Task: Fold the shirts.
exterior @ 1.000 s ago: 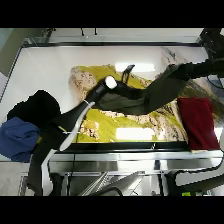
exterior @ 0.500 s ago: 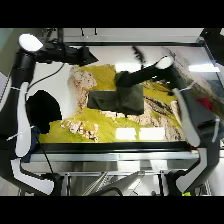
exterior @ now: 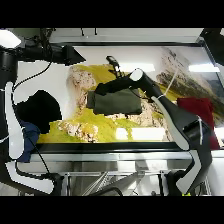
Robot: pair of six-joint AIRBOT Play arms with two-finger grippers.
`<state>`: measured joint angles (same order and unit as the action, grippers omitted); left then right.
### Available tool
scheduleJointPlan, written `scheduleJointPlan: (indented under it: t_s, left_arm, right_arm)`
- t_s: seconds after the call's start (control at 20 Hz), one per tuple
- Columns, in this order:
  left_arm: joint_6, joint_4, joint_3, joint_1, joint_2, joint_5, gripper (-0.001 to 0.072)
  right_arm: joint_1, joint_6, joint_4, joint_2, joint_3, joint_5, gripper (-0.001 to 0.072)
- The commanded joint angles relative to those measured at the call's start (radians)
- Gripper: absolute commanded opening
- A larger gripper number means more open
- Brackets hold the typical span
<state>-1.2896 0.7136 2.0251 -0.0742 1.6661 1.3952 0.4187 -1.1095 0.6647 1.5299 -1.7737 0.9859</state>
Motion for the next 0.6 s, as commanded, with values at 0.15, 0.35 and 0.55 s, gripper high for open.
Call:
scheduleJointPlan:
  t_s: [0.15, 0.35, 0.55]
  left_arm:
    - [0.027, 0.001, -0.002, 0.003, -0.002, 0.035, 0.0016]
    - [0.035, 0.002, -0.002, 0.004, -0.002, 0.077, 0.0016]
    - [0.035, 0.001, -0.001, 0.004, -0.002, 0.083, 0.0016]
  right_arm:
    - [-0.226, -0.328, 0.383, -0.075, 0.003, 0.212, 0.0559]
    - [-0.358, -0.414, 0.491, -0.071, 0.047, 0.265, 0.0559]
    - [-0.445, -0.405, 0.472, -0.071, 0.203, 0.237, 0.0559]
